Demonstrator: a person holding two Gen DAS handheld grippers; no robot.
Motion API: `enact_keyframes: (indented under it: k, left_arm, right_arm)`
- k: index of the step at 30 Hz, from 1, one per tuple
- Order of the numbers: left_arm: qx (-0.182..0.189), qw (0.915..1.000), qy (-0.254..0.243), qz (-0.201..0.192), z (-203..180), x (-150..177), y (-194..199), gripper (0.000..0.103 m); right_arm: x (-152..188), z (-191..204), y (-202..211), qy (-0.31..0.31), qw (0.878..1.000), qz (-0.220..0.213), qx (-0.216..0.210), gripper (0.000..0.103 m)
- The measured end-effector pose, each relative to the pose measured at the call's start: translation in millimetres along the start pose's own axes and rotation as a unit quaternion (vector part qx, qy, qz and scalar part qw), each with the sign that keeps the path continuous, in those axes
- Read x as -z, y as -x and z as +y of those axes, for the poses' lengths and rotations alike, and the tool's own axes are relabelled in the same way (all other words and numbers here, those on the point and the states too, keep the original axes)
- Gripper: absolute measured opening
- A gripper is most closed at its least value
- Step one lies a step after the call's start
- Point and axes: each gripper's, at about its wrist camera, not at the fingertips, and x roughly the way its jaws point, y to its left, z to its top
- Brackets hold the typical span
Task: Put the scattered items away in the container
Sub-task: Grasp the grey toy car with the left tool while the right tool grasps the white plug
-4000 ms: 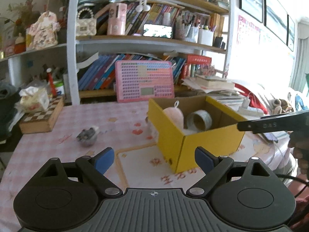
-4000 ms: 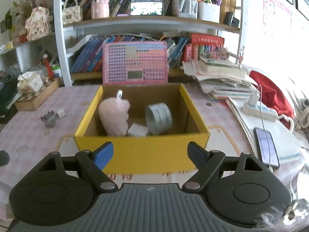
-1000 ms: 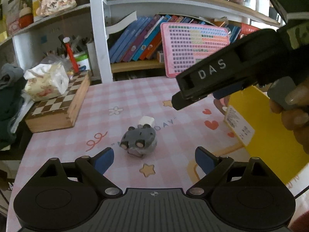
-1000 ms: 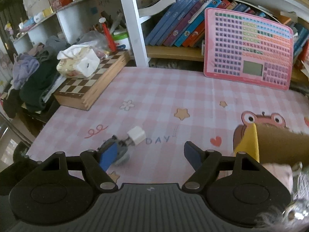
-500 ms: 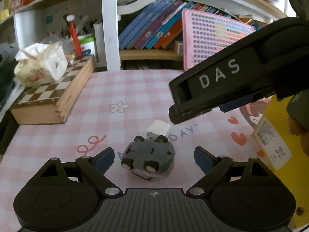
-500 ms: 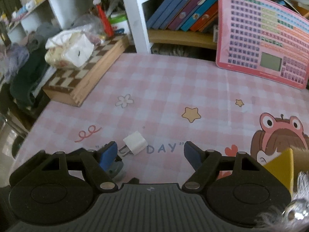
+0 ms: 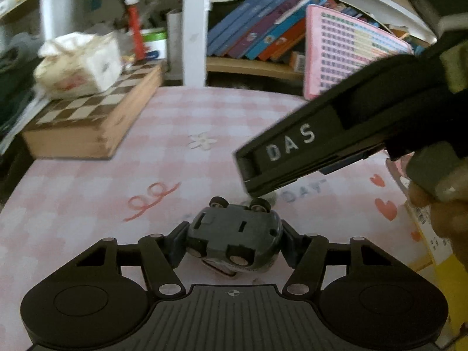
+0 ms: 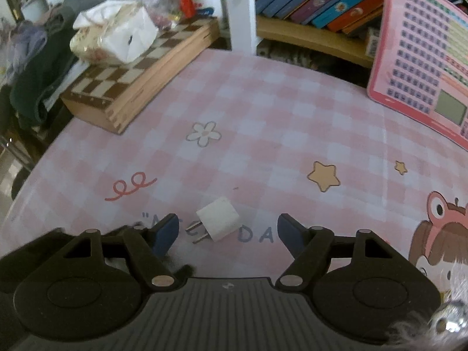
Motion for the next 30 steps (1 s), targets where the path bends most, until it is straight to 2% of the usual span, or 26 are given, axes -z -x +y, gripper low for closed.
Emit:
enact_keyframes:
  k: [9, 10, 12, 13, 20, 30]
  left_arm:
    - [-0.004, 0.9996, 0.028, -0.005, 22, 6, 29, 0.062]
    - [-0.002, 0.9996, 0.029, -0.007, 22, 6, 32, 0.062]
    - [0.003, 0.9995, 0.03, -0.01, 21, 7, 38, 0.062]
    - [0.005, 0.9995, 0.031, -0.011, 20, 7, 41, 0.062]
    - [0.016, 0.9993, 0.025, -0.022, 16, 5, 61, 0.062]
    - [0.034, 0.998, 0.024, -0.048, 18, 8, 110, 0.062]
  right_arm:
    - [-2, 5, -25, 0.029, 0.999, 0.025, 0.004, 0.064]
    - [-1, 6, -25, 0.033, 0.999, 0.025, 0.007, 0.062]
    - [-1, 7, -24, 0.039, 0.999, 0.02, 0.011, 0.048]
    - [0, 8, -23, 0.044, 0.999, 0.017, 0.013, 0.045]
    - [6, 11, -9, 0.024, 1.0, 0.009, 0.001, 0.044]
    - [32, 14, 61, 0.004, 0.999, -0.038, -0.027, 0.044]
